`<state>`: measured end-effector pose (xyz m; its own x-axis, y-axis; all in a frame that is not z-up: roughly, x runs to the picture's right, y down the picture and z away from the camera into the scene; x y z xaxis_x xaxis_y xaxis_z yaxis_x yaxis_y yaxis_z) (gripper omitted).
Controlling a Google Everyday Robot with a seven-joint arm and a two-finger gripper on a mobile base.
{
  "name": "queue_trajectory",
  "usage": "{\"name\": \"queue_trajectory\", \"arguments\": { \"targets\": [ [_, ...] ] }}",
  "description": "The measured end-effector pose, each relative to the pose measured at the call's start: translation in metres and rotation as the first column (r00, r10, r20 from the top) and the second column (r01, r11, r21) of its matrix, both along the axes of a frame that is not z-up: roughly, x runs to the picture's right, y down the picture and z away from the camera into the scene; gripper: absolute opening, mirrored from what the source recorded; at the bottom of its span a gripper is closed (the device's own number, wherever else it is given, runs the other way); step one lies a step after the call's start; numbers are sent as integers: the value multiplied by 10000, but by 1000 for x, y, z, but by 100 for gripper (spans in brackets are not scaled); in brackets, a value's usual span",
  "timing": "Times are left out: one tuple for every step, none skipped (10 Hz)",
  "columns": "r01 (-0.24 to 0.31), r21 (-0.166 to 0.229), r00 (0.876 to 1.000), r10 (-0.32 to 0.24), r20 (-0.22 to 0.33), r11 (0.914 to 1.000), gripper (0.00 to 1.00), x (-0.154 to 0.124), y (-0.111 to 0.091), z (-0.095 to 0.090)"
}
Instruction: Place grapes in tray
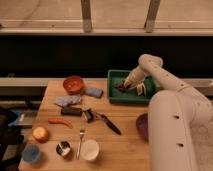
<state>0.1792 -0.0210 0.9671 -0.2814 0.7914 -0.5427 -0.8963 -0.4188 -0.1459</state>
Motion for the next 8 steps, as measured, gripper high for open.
{"name": "queue_trajectory", "arguments": {
  "targets": [
    [6,5,10000,-6,5,10000,60,0,-1,-2],
    [44,62,10000,-44,1,10000,67,-1,-4,-7],
    [93,183,10000,-93,-19,9998,69,-2,-9,-13],
    [110,252,9999,-109,-37,9996,69,-2,-12,-16],
    [122,373,9999,-120,-54,9992,69,-2,-15,-20],
    [138,521,9999,-134,-71,9985,69,-3,-19,-25],
    [180,770,9998,-170,-135,9969,69,-3,-25,-32],
    [177,1018,9997,-159,-182,9946,69,-3,-28,-36]
  ]
}}
